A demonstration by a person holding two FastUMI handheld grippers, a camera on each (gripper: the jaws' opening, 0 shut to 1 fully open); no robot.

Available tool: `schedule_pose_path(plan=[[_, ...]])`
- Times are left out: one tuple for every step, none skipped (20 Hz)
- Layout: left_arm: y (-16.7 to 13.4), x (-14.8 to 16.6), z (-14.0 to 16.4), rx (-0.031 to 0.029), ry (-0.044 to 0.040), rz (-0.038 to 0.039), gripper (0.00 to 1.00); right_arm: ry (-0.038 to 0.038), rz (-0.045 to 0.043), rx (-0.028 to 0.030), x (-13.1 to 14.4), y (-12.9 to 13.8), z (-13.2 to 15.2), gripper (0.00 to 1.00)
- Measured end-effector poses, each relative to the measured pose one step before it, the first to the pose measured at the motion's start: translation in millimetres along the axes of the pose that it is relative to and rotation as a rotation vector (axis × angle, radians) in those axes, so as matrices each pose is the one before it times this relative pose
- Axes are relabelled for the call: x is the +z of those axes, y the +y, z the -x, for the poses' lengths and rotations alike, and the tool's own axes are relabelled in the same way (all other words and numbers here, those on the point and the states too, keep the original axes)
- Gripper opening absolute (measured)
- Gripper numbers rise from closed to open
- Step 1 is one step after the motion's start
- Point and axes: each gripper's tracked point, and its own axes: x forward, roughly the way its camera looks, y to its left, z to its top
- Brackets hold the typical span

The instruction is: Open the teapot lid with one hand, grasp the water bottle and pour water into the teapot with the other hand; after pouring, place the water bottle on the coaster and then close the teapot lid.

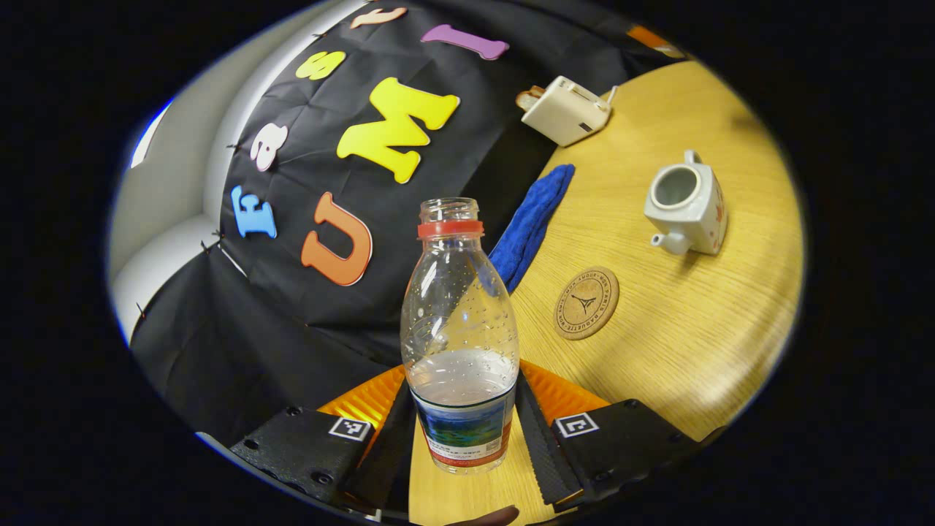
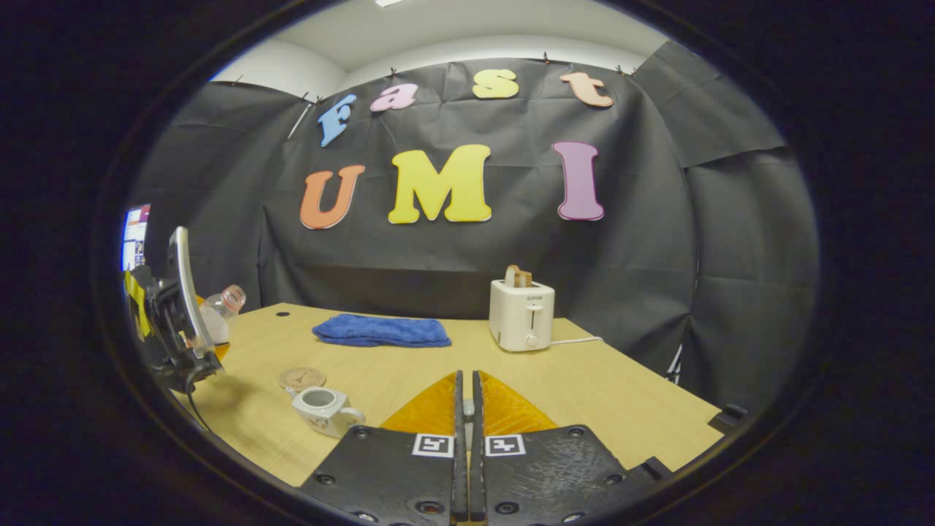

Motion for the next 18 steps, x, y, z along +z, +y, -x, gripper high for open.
schedule_pose_path(plan=[[-4.17,2.86,-0.86,-0.00871,-0.00194,-0.03867,0.76,0.00255,-0.00682,-0.00363,-1.46,-3.4,-0.9,0.02],[-3.66,1.45,-1.69,-0.01175,-0.00269,-0.03184,0.76,0.00558,-0.00901,-0.00135,-1.15,-2.48,-1.62,0.01],[-1.82,3.81,0.04,-0.00585,-0.00785,-0.02956,0.76,0.00763,-0.00755,-0.00274,-1.97,-3.08,-0.91,0.02],[0.59,5.38,2.37,-0.00068,-0.00629,-0.02847,0.76,0.00731,-0.00575,-0.00565,-1.47,-3.34,-2.17,0.01],[-0.43,5.58,3.99,-0.00278,-0.00736,-0.02698,0.8,0.00381,-0.00633,-0.00508,-1.21,-3.65,-0.89,0.01],[-1.9,4.48,1.11,-0.00408,-0.00415,-0.02696,0.76,0.00187,-0.00526,-0.00409,0.1,-2.29,-0.97,0.01],[-3.39,0.64,0.3,-0.00648,0.00969,-0.02898,0.76,0.00195,-0.00201,-0.00388,-1.28,-2.46,-0.76,0.01],[-3.4,1.5,0.28,-0.00835,0.00777,-0.03797,0.76,0.00102,0.00196,-0.00719,-0.18,-2.48,-1.0,0.01],[-0.51,1.56,0.53,-0.00464,0.00708,-0.04624,0.8,-0.00062,0.00398,-0.01087,-0.41,-3.25,-0.86,0.01],[2.51,1.81,0.16,0.00832,0.00717,-0.04999,0.8,-0.00157,0.00393,-0.00715,0.29,-3.17,-0.69,0.01],[2.84,1.16,0.41,0.0078,0.00772,-0.0468,0.76,0.00075,0.00053,-0.0026,-0.43,-0.92,-0.74,0.01],[0.79,2.13,-0.44,0.00079,0.00233,-0.03861,0.72,0.00188,-0.00325,0.00001,-0.17,-0.69,-0.13,0.01],[-0.88,2.02,-0.94,-0.00297,0.00418,-0.03385,0.76,0.00245,-0.00432,0.00058,-0.84,-1.14,-1.7,0.02],[0.85,2.63,-1.06,-0.00383,-0.00007,-0.03844,0.76,0.00198,-0.00348,-0.00114,-0.25,-1.18,-0.48,0.01],[0.64,2.91,3.49,-0.00091,0.00228,-0.03438,0.76,0.00176,-0.00327,-0.00259,-1.04,-2.37,-0.56,0.01],[0.78,4.45,1.77,0.00242,-0.0042,-0.02898,0.76,0.00092,-0.00291,-0.00383,0.57,-2.03,-1.11,0.02],[-2.29,4.64,1.58,-0.00219,-0.00416,-0.02256,0.76,0.00108,-0.00157,-0.00456,-0.82,-2.51,-1.22,0.01],[-2.15,3.42,0.53,-0.00531,-0.00171,-0.01992,0.76,0.00124,-0.00008,-0.00407,-0.12,-1.43,-0.45,0.01]])
